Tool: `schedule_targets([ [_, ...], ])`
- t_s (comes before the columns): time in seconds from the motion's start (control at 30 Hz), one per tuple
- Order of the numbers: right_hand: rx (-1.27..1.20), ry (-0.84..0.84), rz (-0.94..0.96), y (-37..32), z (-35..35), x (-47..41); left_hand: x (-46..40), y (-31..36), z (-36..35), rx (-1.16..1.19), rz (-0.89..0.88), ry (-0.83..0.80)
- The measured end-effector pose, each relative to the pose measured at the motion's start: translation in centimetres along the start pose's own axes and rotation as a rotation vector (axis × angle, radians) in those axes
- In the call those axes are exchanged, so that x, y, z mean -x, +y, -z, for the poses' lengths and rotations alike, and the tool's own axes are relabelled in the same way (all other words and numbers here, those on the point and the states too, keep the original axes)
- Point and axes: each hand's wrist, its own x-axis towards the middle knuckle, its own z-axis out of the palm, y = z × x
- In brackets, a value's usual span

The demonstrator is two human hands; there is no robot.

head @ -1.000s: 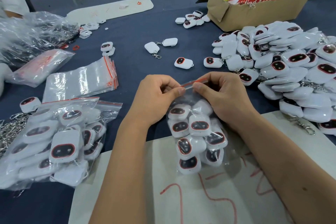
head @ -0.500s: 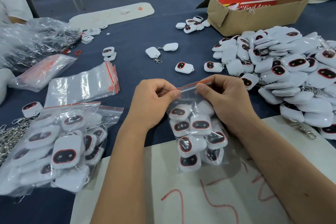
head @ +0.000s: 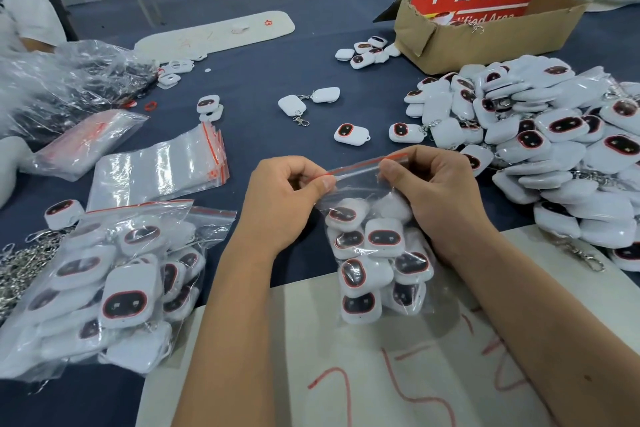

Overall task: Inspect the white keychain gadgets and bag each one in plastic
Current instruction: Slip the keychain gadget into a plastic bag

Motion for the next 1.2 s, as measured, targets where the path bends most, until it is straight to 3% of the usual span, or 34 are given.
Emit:
schedule_targets([
  [0.77, -0.077, 0.106, -0.038, 0.4, 0.2, -0.3, 0.0, -0.6, 1.0, 0.114, 0.075, 0.018],
  [1.0, -0.061, 0.095, -0.007, 0.5, 0.0, -0.3, -0.1, -0.4, 0.1, 0.142, 0.096, 0.105],
  [1.2, -0.153, -0.123, -0.107, 0.4, -0.2, -0.3, -0.5, 0.3, -1.6, 0.428, 0.188, 0.272],
])
